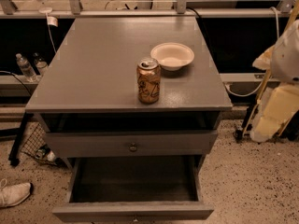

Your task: Close middle drawer

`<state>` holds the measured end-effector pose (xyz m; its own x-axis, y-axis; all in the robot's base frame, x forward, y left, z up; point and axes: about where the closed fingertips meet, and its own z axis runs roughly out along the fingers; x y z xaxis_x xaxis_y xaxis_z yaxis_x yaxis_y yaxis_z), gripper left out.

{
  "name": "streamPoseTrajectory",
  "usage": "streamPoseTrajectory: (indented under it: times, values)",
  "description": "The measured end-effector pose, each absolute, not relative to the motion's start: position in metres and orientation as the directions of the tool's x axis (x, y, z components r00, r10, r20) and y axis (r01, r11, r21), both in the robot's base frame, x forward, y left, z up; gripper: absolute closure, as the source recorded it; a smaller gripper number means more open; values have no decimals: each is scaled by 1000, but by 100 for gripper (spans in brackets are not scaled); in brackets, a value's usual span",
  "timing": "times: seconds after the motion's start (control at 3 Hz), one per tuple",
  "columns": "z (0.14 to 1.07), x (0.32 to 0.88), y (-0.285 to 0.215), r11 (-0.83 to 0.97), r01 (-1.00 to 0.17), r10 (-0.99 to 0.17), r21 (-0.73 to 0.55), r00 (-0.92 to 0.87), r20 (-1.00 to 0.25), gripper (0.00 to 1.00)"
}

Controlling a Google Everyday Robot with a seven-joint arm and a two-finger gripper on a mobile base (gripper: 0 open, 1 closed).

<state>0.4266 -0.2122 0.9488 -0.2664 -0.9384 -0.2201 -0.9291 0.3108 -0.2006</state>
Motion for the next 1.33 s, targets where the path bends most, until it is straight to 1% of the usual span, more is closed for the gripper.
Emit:
streamPoseTrajectory:
  times: [0.67, 1.33]
  values:
    - [853, 392, -209, 438, -898, -870, -28, -416, -265, 0]
    - [839, 385, -215, 461, -887, -860, -19, -441, -255, 0]
